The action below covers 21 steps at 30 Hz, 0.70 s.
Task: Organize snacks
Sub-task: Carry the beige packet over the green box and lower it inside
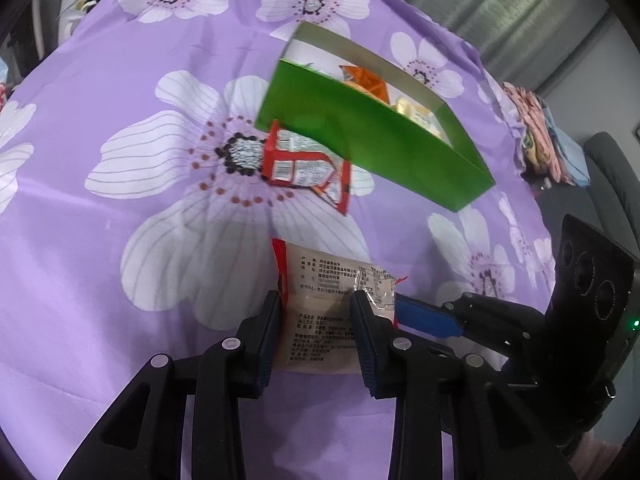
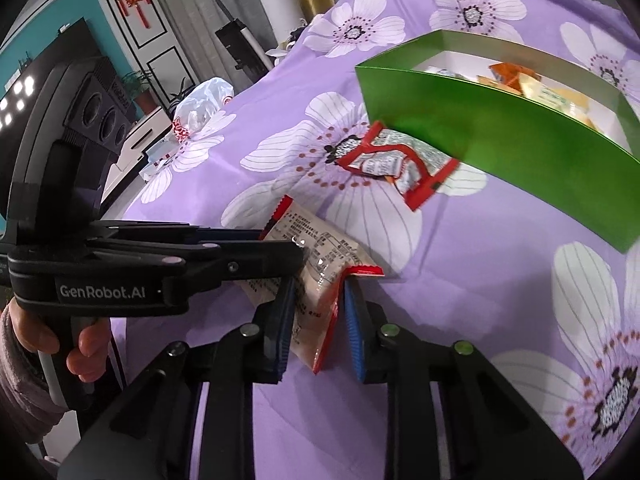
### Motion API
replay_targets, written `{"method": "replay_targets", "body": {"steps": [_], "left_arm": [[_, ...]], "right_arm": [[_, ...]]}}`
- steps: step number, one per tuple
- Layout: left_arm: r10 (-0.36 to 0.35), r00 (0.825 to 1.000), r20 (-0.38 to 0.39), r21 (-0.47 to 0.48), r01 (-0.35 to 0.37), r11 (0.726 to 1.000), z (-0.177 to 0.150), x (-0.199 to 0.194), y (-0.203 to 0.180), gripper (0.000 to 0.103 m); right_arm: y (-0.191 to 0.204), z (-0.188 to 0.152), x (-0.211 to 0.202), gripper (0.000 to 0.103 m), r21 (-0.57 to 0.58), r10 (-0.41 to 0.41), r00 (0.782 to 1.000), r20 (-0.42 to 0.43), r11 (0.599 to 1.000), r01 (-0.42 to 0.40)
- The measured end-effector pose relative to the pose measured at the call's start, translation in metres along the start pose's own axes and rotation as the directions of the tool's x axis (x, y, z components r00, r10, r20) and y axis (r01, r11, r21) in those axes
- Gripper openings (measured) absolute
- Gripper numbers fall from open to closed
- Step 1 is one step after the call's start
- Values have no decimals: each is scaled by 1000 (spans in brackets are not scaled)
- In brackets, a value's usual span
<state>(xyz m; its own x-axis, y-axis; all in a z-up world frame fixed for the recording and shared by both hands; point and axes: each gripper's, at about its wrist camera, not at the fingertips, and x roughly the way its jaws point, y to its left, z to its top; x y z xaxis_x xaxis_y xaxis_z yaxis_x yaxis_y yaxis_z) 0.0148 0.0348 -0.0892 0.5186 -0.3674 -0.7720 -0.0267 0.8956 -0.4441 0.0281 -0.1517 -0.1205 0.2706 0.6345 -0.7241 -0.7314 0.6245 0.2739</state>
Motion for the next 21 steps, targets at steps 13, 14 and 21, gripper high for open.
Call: {"method": "replay_targets", "body": {"steps": [13, 14, 21], "left_arm": [[-17, 999, 34, 77, 14, 997, 5, -10, -44, 35], [-18, 999, 37, 82, 15, 996, 5, -10, -47, 35], [-35, 998, 55, 119, 28, 993, 15, -13, -67, 35]], "right_arm": [[-11, -7, -39, 24, 31, -25, 996, 83, 999, 22], [-12, -7, -43, 24, 34, -27, 996, 91, 999, 24], [-21, -4, -61, 24, 47, -50, 989, 136, 998, 43]]}}
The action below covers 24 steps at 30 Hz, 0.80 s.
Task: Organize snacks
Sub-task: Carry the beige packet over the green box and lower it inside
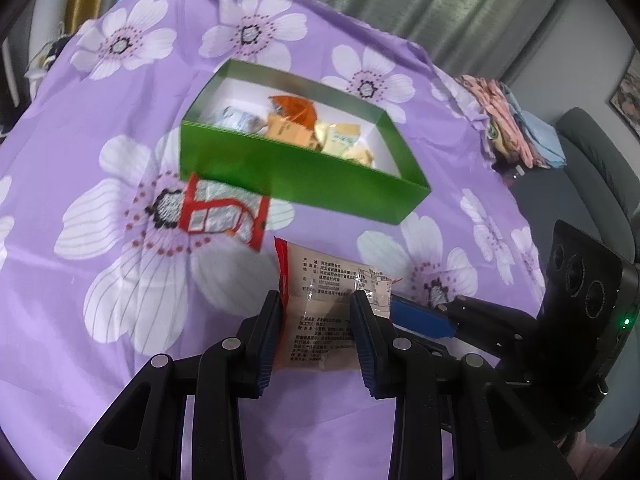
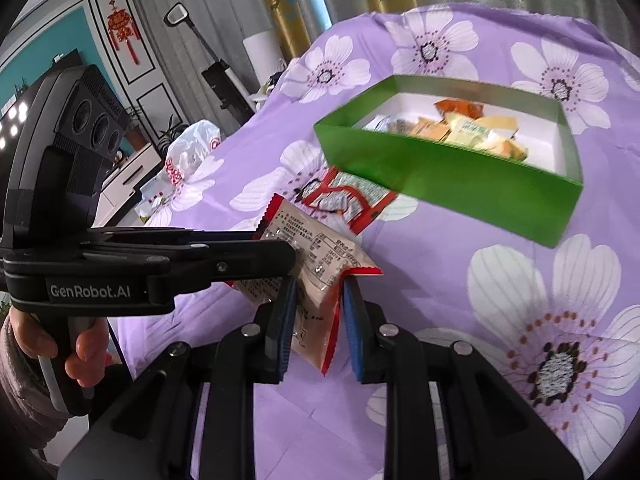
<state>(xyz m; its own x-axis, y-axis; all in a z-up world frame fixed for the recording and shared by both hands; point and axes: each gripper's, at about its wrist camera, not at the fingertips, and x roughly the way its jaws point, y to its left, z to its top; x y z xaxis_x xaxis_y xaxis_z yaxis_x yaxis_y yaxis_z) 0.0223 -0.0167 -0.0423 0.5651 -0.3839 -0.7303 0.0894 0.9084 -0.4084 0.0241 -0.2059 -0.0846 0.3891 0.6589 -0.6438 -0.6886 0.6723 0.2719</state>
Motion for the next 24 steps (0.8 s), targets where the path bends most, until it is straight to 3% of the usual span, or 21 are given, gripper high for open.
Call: {"method": "replay_targets", "body": {"steps": [10, 24], "left_arm": [[-37, 999, 40, 63, 34, 997, 33, 2, -27, 35], [-70, 993, 97, 125, 57, 990, 100, 14, -50, 35]], "right_arm": [[-22, 22, -24, 24, 24, -41, 996, 78, 999, 39], [-55, 80, -35, 24, 7, -105, 979, 173, 994, 105]]}}
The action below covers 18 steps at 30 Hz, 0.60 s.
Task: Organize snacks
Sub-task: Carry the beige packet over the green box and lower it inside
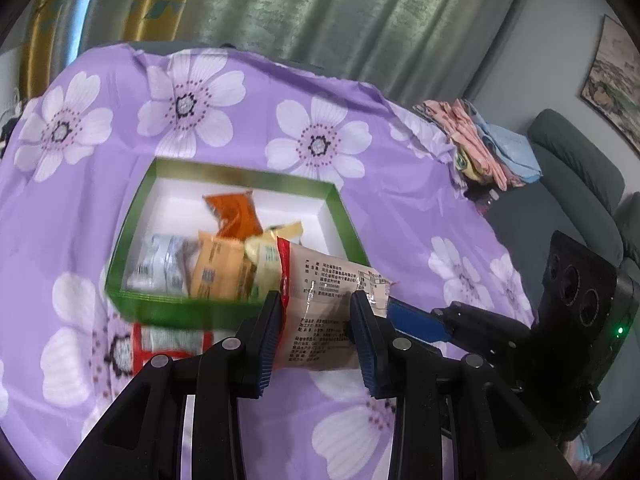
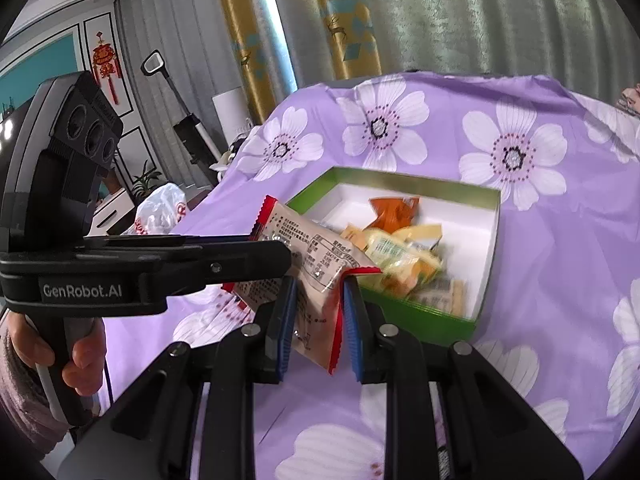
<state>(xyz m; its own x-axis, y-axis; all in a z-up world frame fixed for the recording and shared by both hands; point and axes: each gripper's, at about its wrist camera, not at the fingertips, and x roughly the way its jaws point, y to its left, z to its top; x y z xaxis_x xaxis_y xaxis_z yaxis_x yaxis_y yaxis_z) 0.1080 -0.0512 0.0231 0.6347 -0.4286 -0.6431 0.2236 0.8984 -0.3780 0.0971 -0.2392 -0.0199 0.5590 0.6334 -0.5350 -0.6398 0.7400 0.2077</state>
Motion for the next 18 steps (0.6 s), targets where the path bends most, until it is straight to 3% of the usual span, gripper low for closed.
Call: {"method": "replay_targets", "body": {"steps": [8, 18], "left_arm": [[-24, 999, -23, -25, 23, 999, 29, 35, 12, 35], [-14, 997, -75, -84, 7, 996, 38, 81, 29, 35]], "right_arm": [[-24, 21, 20, 24, -8, -25, 1000, 2, 1000, 25], [-51, 22, 57, 24, 21, -53, 997, -62, 998, 54]]}}
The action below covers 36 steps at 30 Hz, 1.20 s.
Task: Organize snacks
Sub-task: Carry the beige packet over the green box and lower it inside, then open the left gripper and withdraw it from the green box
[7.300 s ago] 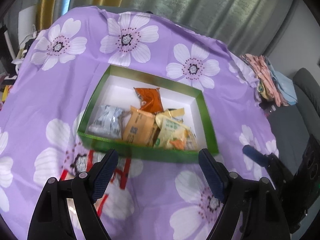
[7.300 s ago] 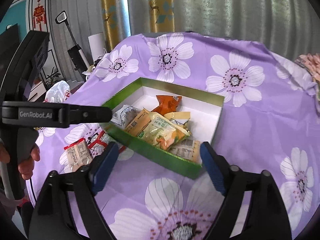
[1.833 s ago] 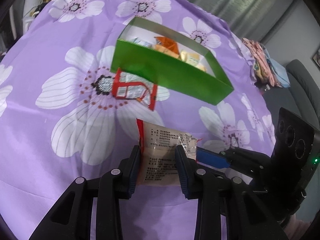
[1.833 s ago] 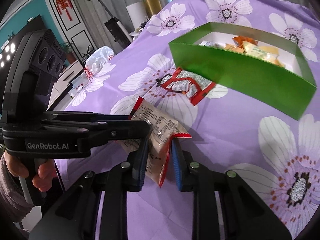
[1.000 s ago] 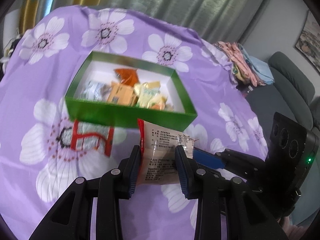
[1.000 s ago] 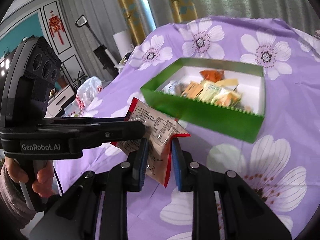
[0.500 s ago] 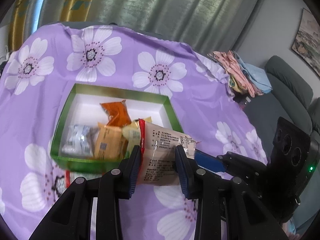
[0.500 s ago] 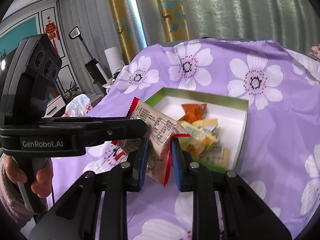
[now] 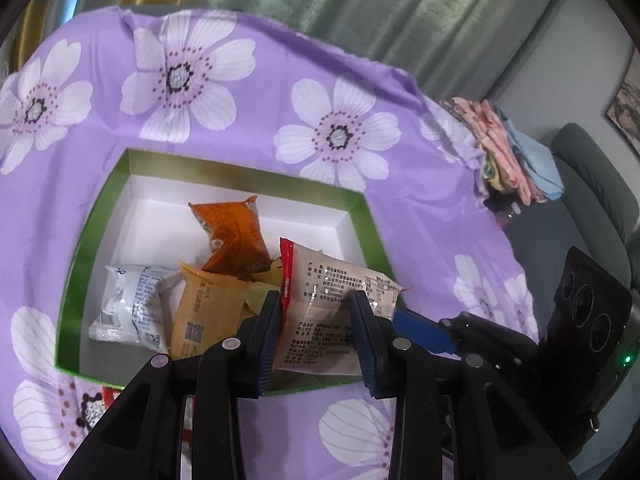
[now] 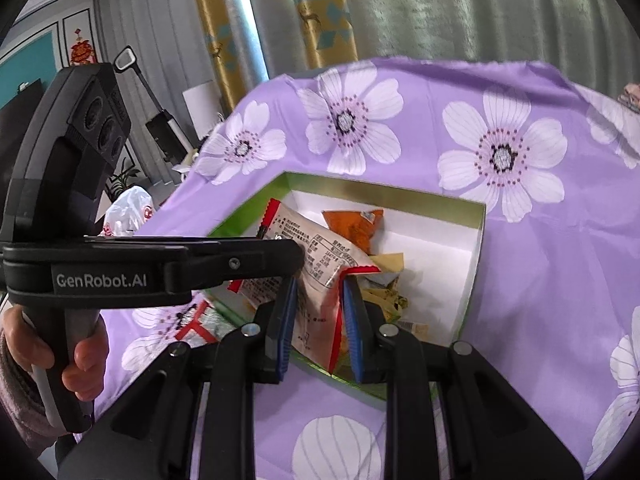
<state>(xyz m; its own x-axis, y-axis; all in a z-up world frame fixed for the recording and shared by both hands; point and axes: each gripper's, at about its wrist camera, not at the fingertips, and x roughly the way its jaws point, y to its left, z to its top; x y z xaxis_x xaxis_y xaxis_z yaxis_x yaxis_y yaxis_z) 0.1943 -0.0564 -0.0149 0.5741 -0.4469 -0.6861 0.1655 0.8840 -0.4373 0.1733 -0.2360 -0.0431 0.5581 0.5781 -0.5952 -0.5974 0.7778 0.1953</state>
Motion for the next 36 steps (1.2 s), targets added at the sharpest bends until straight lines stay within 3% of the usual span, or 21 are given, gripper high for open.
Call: {"method": "replay_targets", "body": {"steps": [8, 10, 12, 14, 16, 25, 28, 36], "left_arm": [[42, 999, -20, -40, -43, 998, -2, 22, 9, 35], [50, 999, -22, -50, -51, 997, -3, 22, 10, 35], [65, 998, -24, -53, -67, 996, -4, 21, 12, 43], [73, 997, -20, -50, -74, 996, -5, 18, 12, 74], [83, 997, 0, -44, -83, 996, -8, 10, 11, 82], [160, 983, 87, 40, -164, 986, -21, -29, -11, 83], [190, 975, 118, 60, -198, 978, -30, -44, -18, 94], [233, 956, 176, 75, -249, 966, -57, -83, -36, 95]], "right_arm": [[-6, -7, 21, 29, 20, -30, 997, -68, 999, 31], [-8, -8, 22, 35, 32, -36, 997, -73, 999, 39], [-10, -10, 21, 45, 53, -34, 997, -73, 998, 38], [-12, -11, 18, 50, 60, -34, 997, -63, 998, 38], [-11, -11, 14, 52, 62, -31, 998, -57, 997, 35], [-1, -15, -21, 75, 72, -37, 999, -1, 997, 37], [6, -18, -41, 81, 73, -34, 999, 30, 997, 32], [26, -34, -83, 92, 50, -53, 997, 53, 997, 51]]}}
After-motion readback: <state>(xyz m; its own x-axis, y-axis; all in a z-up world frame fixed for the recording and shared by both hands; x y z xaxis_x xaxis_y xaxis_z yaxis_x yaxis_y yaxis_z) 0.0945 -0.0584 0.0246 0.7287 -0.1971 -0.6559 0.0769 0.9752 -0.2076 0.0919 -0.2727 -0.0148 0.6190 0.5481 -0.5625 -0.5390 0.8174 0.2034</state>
